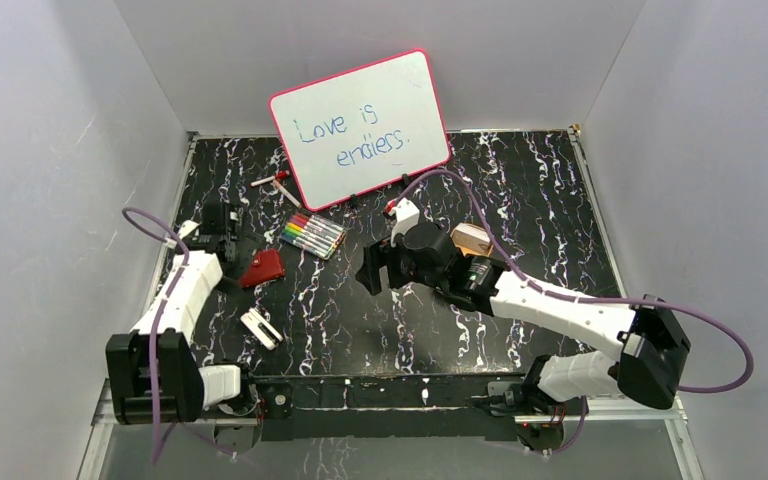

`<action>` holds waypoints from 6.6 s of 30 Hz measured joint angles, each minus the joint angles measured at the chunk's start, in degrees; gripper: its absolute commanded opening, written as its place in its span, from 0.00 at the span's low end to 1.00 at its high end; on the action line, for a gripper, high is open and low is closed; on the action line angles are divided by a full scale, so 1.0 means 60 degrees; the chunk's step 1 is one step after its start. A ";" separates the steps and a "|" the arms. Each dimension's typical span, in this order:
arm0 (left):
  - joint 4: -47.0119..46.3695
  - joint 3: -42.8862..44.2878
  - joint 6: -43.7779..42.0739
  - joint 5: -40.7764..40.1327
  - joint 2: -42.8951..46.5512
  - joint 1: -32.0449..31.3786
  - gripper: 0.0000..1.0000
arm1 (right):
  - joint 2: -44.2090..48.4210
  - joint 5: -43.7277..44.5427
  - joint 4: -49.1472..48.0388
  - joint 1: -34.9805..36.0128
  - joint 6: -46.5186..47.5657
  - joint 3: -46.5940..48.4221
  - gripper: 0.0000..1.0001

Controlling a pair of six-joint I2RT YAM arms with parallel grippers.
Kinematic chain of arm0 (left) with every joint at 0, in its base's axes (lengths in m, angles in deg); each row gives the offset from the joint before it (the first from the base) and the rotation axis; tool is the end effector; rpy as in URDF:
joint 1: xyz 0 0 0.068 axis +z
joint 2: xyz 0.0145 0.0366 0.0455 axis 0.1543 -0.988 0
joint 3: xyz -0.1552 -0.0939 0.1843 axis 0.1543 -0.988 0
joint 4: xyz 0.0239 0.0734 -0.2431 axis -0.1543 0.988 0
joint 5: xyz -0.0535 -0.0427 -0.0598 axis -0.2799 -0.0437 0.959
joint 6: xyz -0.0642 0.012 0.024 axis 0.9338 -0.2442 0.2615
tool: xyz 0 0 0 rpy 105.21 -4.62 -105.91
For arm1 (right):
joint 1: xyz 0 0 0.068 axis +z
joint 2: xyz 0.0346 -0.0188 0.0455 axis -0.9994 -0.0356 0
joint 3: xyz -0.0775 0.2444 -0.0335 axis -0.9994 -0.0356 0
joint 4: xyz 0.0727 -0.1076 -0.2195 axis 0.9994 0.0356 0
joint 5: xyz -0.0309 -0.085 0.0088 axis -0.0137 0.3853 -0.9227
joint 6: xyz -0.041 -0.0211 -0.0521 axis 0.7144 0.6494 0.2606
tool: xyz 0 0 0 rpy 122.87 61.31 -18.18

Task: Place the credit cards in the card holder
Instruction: Pick up the card holder from the center of the board, then place the card holder at the center of the board, then adjust the card holder at the center of the board.

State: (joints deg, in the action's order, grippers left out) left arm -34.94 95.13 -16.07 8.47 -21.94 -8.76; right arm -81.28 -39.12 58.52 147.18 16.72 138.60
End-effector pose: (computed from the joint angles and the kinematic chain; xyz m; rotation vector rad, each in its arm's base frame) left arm 0.2491 0.0143 0.2043 -1.3837 2.0824 -0.1378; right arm 0.1669 0.2643 0.2741 -0.5139 2.0096 0.7929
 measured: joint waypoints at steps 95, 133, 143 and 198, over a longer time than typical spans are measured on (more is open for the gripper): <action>-0.2517 -0.1588 -0.1534 0.1978 -0.1093 0.1734 0.66 | -0.9974 -0.3024 -0.2776 -0.0477 -0.2153 0.7213 0.64; -0.1818 -0.1767 -0.1665 0.1752 -0.0379 0.1734 0.64 | -1.0983 -0.4452 -0.2444 -0.0484 -0.2448 0.8156 0.00; -0.0503 -0.0969 -0.1687 0.1723 0.1096 0.1730 0.80 | -0.9165 -0.4790 -0.2812 -0.0474 -0.2645 0.6105 0.00; -0.1971 -0.2845 -0.0401 0.3544 0.3767 -0.6422 0.66 | -0.1253 -0.1796 -0.0597 -0.2623 -0.1497 -0.1676 0.47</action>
State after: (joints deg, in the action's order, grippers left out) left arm -46.76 78.06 -18.47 29.74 0.66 -47.29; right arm -88.80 -49.90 54.93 131.45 7.74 128.54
